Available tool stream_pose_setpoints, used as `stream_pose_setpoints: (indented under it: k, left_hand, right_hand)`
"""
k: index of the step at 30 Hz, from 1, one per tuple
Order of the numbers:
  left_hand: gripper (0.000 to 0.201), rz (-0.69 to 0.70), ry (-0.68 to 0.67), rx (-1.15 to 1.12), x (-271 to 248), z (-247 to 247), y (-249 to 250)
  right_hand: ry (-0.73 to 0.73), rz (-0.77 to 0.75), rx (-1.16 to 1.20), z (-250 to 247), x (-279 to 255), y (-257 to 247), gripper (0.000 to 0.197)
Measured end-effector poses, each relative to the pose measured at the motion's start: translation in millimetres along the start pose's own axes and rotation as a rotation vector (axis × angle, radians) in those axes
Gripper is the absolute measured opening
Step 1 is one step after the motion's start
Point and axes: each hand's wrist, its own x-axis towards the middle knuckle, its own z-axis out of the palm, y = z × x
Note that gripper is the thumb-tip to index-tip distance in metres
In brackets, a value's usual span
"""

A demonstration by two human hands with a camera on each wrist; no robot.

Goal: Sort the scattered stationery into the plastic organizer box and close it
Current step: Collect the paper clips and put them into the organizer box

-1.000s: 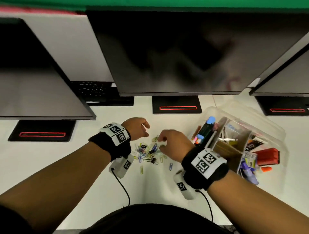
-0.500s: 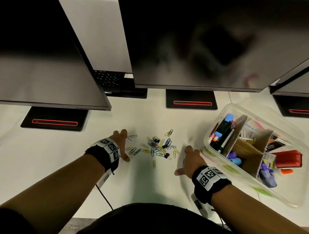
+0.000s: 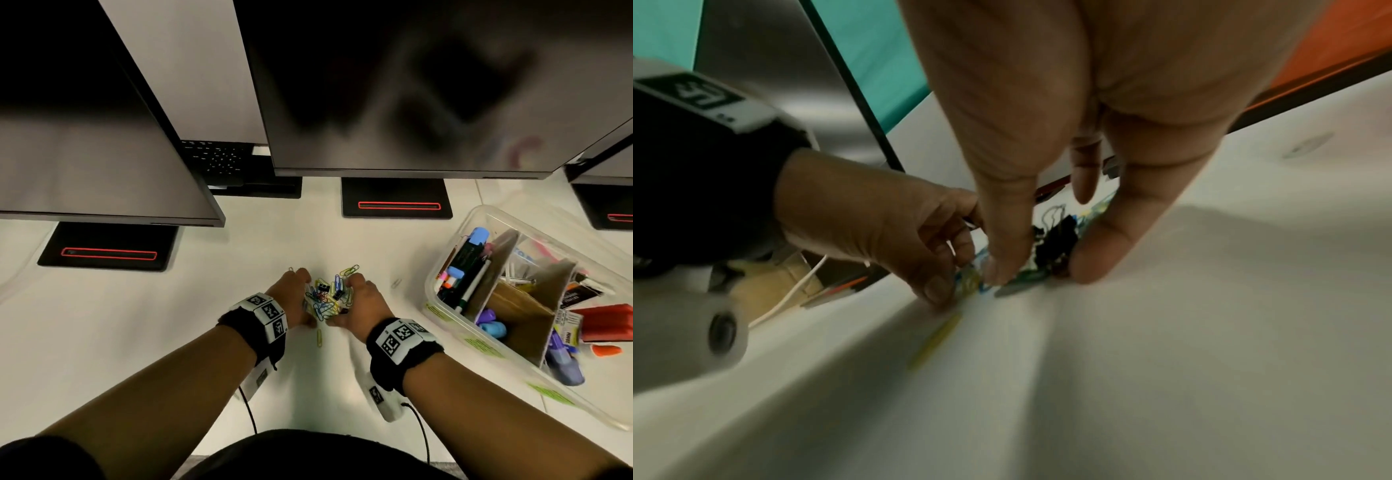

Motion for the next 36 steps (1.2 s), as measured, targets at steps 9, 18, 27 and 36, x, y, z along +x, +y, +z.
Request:
stream_pose_setpoints:
  k: [9, 18, 27, 36]
  left_hand:
    - [0.133, -0.002, 0.066, 0.368, -14.5, 0.3, -8.3]
    - [0.131, -0.016, -0.081, 0.415, -3.5, 25.0, -3.7]
    - [0.090, 0.183, -0.009, 0.351, 4.9, 4.8, -5.2]
    - [0.112, -0.031, -0.021, 0.119, 1.7, 4.2, 3.7]
  right_hand:
    - [0.199, 0.183, -0.105, -17.6, 8.4, 14.1, 0.072]
    - [-0.069, -0.136, -0.212, 2.9, 14.0, 9.8, 0.070]
    - [0.045, -0.168, -0.141, -9.1, 7.5, 13.9, 0.092]
    - [-0.137, 0.008, -0.319, -5.4, 24.1, 2.1, 0.127]
